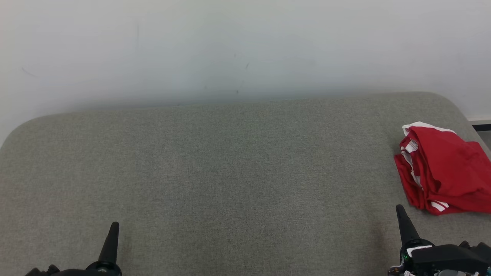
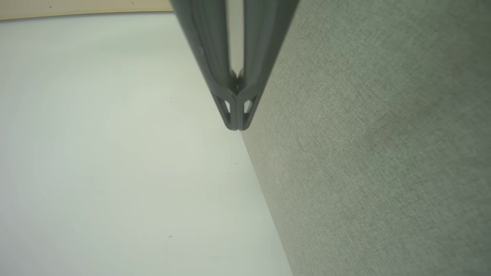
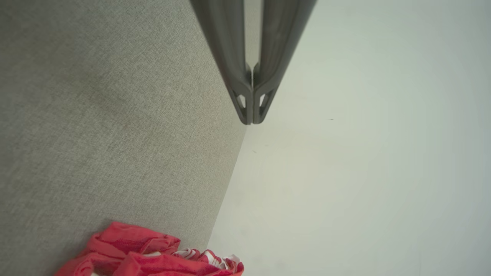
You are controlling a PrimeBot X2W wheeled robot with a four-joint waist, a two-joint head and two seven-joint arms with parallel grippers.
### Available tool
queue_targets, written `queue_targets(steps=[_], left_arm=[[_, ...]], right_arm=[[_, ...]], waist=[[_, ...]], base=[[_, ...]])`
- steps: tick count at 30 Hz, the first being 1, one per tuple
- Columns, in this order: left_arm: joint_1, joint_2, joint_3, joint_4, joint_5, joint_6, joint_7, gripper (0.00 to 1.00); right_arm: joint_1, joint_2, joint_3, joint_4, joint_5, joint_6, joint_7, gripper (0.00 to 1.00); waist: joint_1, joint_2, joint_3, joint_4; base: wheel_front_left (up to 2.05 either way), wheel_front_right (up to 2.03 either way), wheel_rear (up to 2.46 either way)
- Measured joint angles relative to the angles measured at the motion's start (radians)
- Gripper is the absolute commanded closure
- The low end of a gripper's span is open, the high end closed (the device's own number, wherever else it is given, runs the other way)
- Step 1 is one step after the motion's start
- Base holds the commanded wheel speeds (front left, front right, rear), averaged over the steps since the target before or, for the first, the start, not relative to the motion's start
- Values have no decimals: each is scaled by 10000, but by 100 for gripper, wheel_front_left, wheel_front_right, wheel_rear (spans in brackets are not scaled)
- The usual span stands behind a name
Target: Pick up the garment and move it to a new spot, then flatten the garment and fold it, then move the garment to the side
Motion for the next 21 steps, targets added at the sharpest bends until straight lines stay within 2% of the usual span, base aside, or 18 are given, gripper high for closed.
queue_targets(steps=[21], left_arm=[[-257,12,69,-63,-1668,-132,424,100]], right_arm=[[-143,-2,-184,-249,1737,0,405,100]], waist=[[0,0,143,77]], base=[[0,0,0]])
